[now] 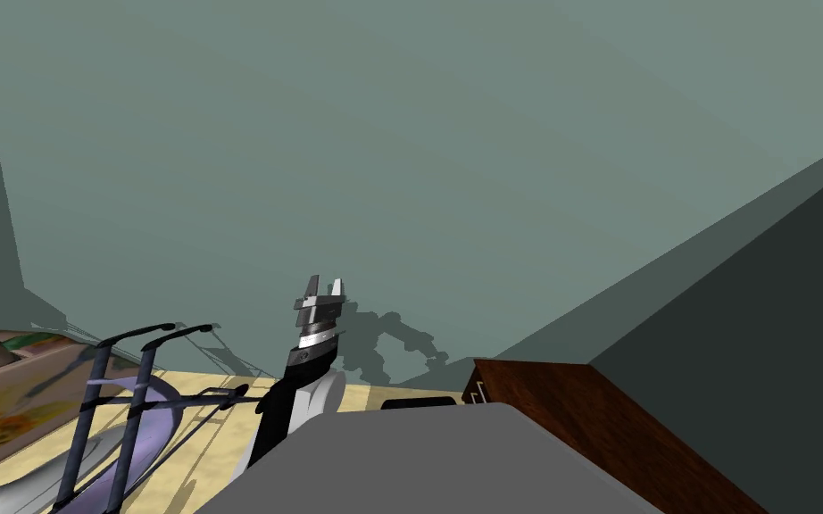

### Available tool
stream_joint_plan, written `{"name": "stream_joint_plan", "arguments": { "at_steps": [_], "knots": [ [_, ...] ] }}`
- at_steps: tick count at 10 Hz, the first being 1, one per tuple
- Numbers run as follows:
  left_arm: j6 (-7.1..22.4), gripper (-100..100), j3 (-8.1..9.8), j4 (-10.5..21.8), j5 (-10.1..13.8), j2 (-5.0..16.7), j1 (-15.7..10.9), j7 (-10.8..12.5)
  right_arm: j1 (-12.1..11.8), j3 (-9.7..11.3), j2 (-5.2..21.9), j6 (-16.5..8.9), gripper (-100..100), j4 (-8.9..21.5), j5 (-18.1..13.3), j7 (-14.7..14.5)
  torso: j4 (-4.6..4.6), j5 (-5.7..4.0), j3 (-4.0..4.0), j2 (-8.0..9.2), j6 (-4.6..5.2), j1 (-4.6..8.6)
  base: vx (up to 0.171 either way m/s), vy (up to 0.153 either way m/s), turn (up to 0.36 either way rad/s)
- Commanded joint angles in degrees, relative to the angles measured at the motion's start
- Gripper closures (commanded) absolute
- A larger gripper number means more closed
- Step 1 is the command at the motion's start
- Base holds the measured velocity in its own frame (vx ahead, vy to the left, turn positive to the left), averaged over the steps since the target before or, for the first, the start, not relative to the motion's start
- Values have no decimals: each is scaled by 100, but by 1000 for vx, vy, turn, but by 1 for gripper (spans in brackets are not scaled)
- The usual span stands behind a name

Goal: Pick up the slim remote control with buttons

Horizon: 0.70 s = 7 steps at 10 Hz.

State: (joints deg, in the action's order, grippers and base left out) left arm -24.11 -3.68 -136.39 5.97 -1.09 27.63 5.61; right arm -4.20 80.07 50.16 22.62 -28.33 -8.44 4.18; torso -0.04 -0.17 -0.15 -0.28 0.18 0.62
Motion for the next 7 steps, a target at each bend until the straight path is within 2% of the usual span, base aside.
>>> {"name": "stream_joint_plan", "arguments": {
  "at_steps": [1, 2, 3, 6, 7],
  "knots": [
    [0, 0, 0, 0, 0, 0, 0, 0, 0, 0, 0, 0, -100, 0, 0, 0, 0, 0, 0, 0, 0, 0, 1, -43, 4],
    [0, 0, -1, 0, 0, -1, 0, 0, -1, 2, 4, -19, 0, -16, 1, -4, 1, 6, 3, 5, 0, -29, 1, -11, 2],
    [0, 0, -1, 0, 0, -1, 0, 0, -35, -82, -156, -112, -100, 53, -31, -39, 2, 11, 4, 7, 0, -45, 3, -40, 30],
    [0, 0, -1, 0, 0, -1, 0, 0, -104, -249, -477, -302, -100, 186, -94, -111, 3, 7, 7, 11, 0, -31, -8, -62, 35],
    [0, 0, -1, 0, 0, -1, 0, 0, -104, -249, -477, -302, -100, 186, -94, -111, 3, 8, 7, 12, 0, -33, -2, -38, 8]
  ]
}}
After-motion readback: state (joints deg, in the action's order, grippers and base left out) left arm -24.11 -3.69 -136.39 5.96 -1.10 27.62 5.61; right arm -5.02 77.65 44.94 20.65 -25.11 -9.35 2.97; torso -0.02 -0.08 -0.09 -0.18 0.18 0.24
